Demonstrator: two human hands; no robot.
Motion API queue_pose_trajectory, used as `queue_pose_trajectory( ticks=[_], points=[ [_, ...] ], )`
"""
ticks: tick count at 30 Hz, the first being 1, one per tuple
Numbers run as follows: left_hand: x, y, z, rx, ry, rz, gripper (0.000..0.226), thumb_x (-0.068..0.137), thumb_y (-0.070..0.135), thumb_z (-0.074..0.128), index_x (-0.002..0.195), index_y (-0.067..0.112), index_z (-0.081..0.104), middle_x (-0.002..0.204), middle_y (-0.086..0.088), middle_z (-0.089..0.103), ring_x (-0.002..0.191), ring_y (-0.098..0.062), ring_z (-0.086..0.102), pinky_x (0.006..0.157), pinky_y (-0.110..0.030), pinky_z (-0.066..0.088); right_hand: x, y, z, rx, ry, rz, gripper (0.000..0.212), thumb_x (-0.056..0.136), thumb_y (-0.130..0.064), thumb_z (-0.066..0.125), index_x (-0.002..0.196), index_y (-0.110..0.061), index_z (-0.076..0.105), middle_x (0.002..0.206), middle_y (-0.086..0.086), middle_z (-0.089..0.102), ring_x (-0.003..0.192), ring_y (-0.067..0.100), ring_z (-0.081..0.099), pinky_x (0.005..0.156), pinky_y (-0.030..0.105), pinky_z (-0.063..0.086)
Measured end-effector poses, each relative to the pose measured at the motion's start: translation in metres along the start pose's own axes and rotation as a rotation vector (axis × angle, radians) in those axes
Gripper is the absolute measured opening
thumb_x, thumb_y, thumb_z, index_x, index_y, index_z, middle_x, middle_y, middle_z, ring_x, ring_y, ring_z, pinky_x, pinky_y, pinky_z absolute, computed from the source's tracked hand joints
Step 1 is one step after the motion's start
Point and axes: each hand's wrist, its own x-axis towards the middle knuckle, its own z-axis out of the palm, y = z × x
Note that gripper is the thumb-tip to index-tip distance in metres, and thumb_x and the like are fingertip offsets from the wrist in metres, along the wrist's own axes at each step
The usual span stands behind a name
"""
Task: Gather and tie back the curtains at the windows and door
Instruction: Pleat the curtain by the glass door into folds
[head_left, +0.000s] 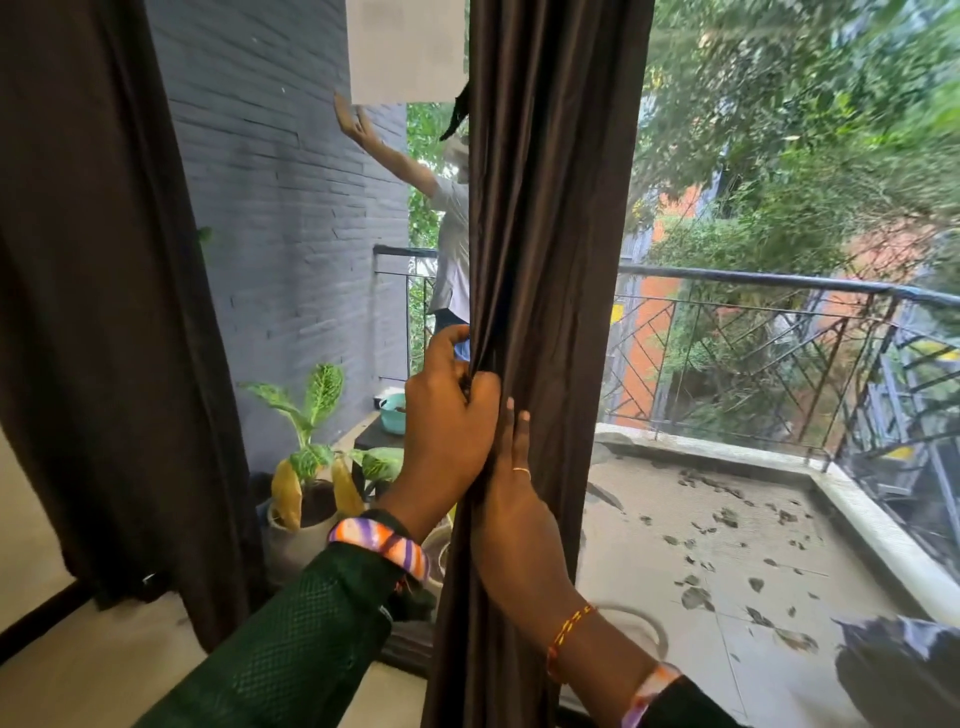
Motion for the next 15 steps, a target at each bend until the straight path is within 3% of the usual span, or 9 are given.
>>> queue_pose_trajectory(
  ticks=[4, 7, 8, 10, 11, 13, 15],
  points=[
    [-0.002, -0.004, -0.003, 0.105, 0.009, 0.109, 0.046, 0.084, 0.008, 0.044, 0.130, 0.008, 0.043, 0.059, -0.002, 0.050, 0.048, -0.009, 0.044, 0.048, -0.025, 0.037, -0.008, 0.008, -0.004, -0.029, -0.020, 0.033, 0.102, 0.093, -0.016, 0.048, 0.124, -0.043, -0.045, 0.142, -0.005, -0.039, 0.110, 0.035, 0.058, 0.061, 0.032, 0.045],
    [-0.008, -0.006, -0.008, 0.188, -0.052, 0.236, 0.063, 0.085, 0.010, 0.039, 0.142, 0.028, 0.018, 0.061, -0.011, 0.052, 0.048, -0.020, 0.046, 0.046, -0.032, 0.040, -0.006, 0.015, -0.007, -0.040, 0.005, 0.055, 0.110, 0.089, -0.009, 0.051, 0.123, -0.044, -0.047, 0.147, -0.005, -0.036, 0.115, 0.034, 0.056, 0.066, 0.037, 0.051],
    [-0.010, -0.007, -0.009, 0.232, -0.077, 0.312, 0.062, 0.085, 0.009, 0.039, 0.141, 0.029, 0.020, 0.067, -0.013, 0.057, 0.052, -0.021, 0.050, 0.050, -0.031, 0.043, -0.006, 0.015, -0.008, -0.038, 0.006, 0.050, 0.111, 0.088, -0.008, 0.050, 0.122, -0.046, -0.048, 0.150, -0.004, -0.032, 0.116, 0.034, 0.055, 0.068, 0.039, 0.051],
    [-0.010, -0.009, -0.007, 0.275, -0.061, 0.387, 0.047, 0.085, 0.010, 0.037, 0.131, 0.013, 0.048, 0.084, -0.016, 0.064, 0.069, -0.026, 0.061, 0.064, -0.025, 0.047, -0.007, 0.013, -0.010, 0.002, -0.012, 0.025, 0.103, 0.091, -0.016, 0.047, 0.121, -0.048, -0.046, 0.159, 0.001, -0.009, 0.111, 0.033, 0.058, 0.074, 0.039, 0.052],
    [-0.009, -0.008, -0.005, 0.273, -0.038, 0.344, 0.042, 0.085, 0.012, 0.037, 0.120, 0.005, 0.059, 0.090, -0.018, 0.065, 0.077, -0.029, 0.063, 0.070, -0.024, 0.047, -0.010, 0.010, -0.011, 0.033, -0.022, 0.012, 0.092, 0.091, -0.023, 0.041, 0.125, -0.048, -0.041, 0.159, 0.005, 0.010, 0.106, 0.032, 0.060, 0.078, 0.040, 0.052],
    [-0.006, -0.004, -0.002, 0.249, -0.011, 0.180, 0.038, 0.085, 0.018, 0.043, 0.113, 0.002, 0.063, 0.101, -0.018, 0.065, 0.091, -0.031, 0.062, 0.078, -0.026, 0.043, -0.017, 0.003, -0.011, 0.128, 0.011, 0.025, 0.073, 0.087, -0.027, 0.027, 0.138, -0.046, -0.022, 0.144, 0.012, 0.042, 0.104, 0.031, 0.060, 0.085, 0.039, 0.052],
    [-0.003, -0.001, 0.002, 0.310, -0.017, 0.015, 0.048, 0.085, 0.036, 0.058, 0.121, 0.005, 0.056, 0.116, -0.014, 0.058, 0.107, -0.028, 0.056, 0.087, -0.030, 0.043, -0.023, 0.000, -0.010, 0.268, 0.074, 0.060, 0.061, 0.087, -0.021, 0.025, 0.139, -0.049, 0.006, 0.132, 0.016, 0.052, 0.111, 0.033, 0.057, 0.089, 0.032, 0.047]
  ],
)
